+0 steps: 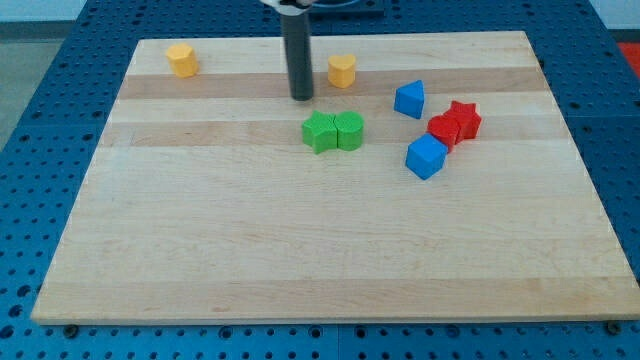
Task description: Push the yellow heart towards the top left of the board
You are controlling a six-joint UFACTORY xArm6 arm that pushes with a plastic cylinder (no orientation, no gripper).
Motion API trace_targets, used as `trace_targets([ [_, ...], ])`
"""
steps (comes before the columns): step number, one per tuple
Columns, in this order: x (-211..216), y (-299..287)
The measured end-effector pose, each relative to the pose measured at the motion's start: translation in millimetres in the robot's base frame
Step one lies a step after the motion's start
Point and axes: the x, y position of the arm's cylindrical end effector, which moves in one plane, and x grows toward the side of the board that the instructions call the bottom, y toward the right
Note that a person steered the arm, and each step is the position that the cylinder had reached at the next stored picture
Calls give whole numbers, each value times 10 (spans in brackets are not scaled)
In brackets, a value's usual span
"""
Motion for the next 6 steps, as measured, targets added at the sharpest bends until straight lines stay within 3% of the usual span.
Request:
trace_targets([
  [2, -34, 730],
  [4, -296, 739],
  [6, -394, 324],
])
